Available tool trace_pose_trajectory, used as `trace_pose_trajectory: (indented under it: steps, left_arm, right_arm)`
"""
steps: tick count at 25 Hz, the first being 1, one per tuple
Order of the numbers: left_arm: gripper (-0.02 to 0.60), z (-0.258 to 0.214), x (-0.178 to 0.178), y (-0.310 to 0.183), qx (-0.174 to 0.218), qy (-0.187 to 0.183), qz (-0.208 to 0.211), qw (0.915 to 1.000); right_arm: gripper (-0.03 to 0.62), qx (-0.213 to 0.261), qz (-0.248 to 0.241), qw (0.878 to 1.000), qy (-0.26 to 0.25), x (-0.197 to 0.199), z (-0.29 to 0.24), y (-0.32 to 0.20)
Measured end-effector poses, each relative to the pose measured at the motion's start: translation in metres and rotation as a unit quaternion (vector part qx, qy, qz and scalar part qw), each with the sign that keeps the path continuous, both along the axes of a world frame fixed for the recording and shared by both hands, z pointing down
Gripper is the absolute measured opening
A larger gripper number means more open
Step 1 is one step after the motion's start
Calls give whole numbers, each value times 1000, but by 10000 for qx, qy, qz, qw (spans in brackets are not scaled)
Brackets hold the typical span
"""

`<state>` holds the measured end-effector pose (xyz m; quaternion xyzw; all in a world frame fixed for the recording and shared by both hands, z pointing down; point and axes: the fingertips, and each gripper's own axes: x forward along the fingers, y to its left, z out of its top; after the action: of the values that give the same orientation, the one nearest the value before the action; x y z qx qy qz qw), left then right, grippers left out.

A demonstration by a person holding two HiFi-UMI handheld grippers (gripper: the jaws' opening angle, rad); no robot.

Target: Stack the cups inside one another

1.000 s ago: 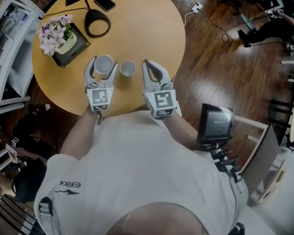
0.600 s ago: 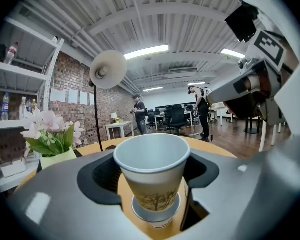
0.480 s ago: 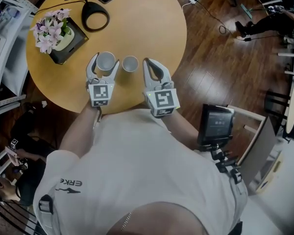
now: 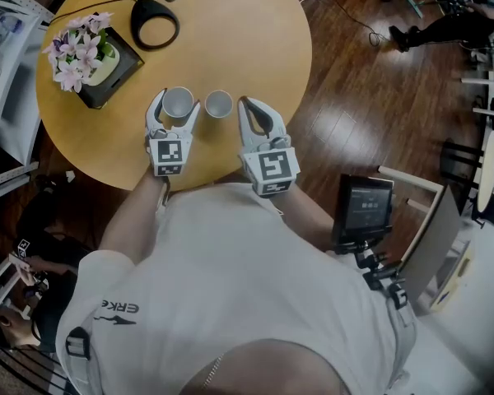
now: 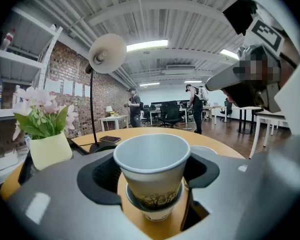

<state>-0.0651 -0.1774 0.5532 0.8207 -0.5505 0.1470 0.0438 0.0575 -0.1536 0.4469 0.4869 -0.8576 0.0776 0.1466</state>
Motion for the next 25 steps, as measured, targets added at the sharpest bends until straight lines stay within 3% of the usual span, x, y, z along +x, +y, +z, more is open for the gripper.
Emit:
trace_pose_trajectory:
  steps: [25]
  left_arm:
    - [390, 20, 3, 7, -416, 270, 384, 9980]
  right_arm:
    - [14, -67, 37, 10000, 36, -12, 3, -1]
